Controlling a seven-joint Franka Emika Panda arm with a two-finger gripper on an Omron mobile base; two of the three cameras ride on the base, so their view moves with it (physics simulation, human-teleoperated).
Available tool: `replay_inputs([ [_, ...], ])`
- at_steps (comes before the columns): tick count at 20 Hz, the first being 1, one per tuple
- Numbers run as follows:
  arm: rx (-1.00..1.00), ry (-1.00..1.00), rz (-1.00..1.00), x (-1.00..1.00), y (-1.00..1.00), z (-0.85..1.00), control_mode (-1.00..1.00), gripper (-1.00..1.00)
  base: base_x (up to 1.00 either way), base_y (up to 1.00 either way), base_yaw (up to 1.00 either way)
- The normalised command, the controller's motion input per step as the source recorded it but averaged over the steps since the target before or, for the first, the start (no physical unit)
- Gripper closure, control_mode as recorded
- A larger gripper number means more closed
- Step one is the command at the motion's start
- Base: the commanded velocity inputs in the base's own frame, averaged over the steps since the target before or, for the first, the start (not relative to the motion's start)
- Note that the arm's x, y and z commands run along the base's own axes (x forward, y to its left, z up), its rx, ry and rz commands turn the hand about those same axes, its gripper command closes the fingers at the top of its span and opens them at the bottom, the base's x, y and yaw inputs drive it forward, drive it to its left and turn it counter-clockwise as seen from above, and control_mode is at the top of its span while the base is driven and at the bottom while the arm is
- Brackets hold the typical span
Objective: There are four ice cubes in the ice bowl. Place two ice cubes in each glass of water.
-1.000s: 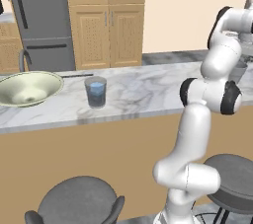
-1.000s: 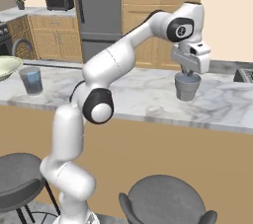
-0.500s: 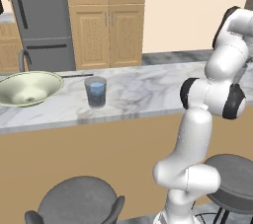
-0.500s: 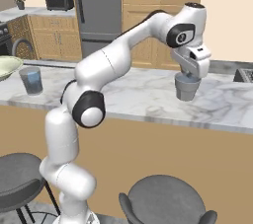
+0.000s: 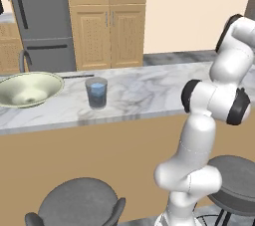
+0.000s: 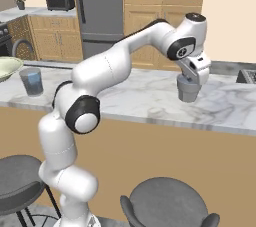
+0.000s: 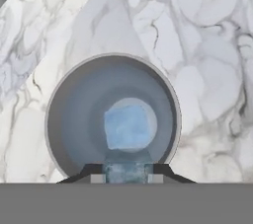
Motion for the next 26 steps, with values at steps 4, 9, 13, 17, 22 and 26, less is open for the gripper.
replay_inputs([
  [4,0.0,-0.01,0.0,0.0,-0.01,0.0,-1.0,1.0,0.0,0.0,0.0],
  [9,0.0,-0.12,0.0,0.01,0.0,0.05,-1.0,-1.0,0.0,0.0,0.0],
  [13,0.0,-0.16,0.0,0.04,-0.01,0.0,-1.0,-1.0,0.0,0.0,0.0],
  [17,0.0,-0.17,0.0,0.09,-0.01,0.0,-1.0,-1.0,0.0,0.0,0.0],
  [22,0.0,-0.29,0.0,0.01,0.0,0.58,-1.0,-1.0,0.0,0.0,0.0],
  [26,0.0,-0.32,0.01,-0.2,0.0,0.9,-1.0,-1.0,0.0,0.0,0.0],
])
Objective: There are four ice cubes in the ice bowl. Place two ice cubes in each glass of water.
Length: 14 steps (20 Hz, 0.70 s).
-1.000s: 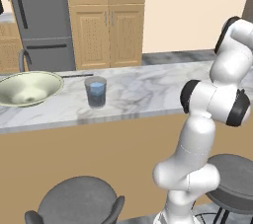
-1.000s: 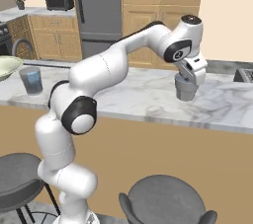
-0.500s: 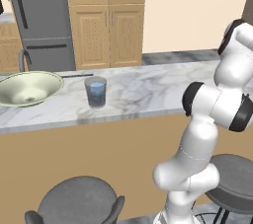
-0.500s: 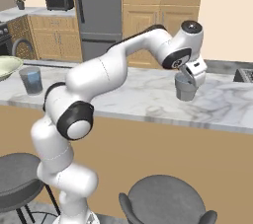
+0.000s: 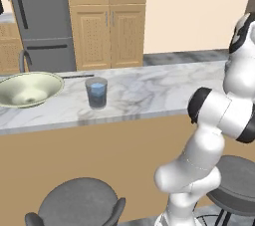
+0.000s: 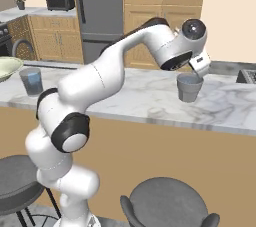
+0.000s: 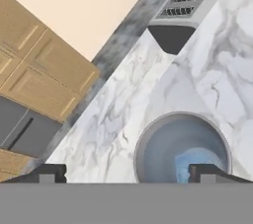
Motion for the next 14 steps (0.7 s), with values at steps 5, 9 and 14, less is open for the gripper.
replay_inputs([
  [5,-0.07,-0.17,0.13,-0.9,0.3,0.27,-1.0,-1.0,0.0,0.0,0.0],
  [9,-0.13,-0.16,0.23,-1.0,0.62,0.0,-1.0,-1.0,0.0,0.0,0.0],
  [14,-0.21,-0.02,0.27,-1.0,0.98,-0.07,-1.0,-1.0,0.0,0.0,0.0],
])
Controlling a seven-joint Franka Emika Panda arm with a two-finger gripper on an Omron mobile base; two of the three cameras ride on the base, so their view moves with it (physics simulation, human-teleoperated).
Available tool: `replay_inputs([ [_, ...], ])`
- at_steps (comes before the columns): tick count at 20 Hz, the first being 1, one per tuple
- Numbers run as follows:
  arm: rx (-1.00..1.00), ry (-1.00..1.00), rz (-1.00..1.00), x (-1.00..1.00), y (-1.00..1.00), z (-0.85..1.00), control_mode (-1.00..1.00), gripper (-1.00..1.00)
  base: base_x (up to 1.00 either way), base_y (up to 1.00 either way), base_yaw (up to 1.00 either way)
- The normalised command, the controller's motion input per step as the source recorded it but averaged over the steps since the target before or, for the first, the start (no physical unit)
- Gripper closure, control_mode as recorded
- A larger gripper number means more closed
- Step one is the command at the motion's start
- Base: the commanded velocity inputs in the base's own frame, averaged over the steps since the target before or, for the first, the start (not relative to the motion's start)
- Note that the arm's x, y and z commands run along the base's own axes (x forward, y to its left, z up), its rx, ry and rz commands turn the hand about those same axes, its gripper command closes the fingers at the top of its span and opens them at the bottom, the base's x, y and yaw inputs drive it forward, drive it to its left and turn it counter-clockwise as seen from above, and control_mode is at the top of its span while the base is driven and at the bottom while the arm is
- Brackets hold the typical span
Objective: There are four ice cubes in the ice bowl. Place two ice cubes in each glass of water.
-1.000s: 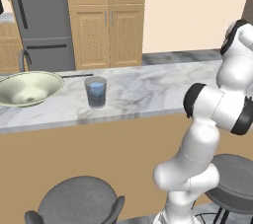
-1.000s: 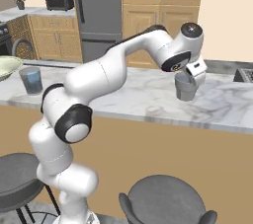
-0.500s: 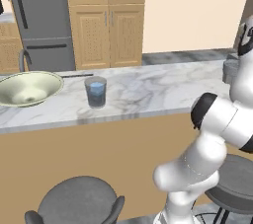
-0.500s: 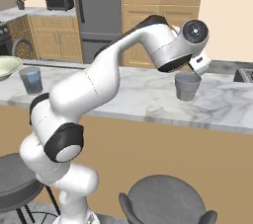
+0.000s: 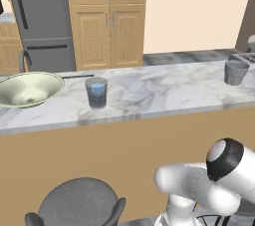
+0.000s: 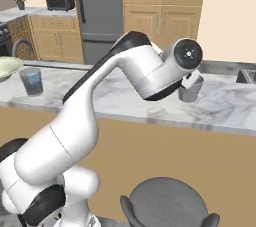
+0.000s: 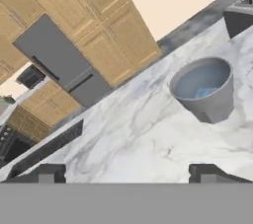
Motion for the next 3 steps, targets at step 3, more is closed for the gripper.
replay_inputs([
  [3,-0.31,0.0,0.25,-0.98,1.0,-0.42,-1.0,-1.0,0.0,0.0,0.0],
])
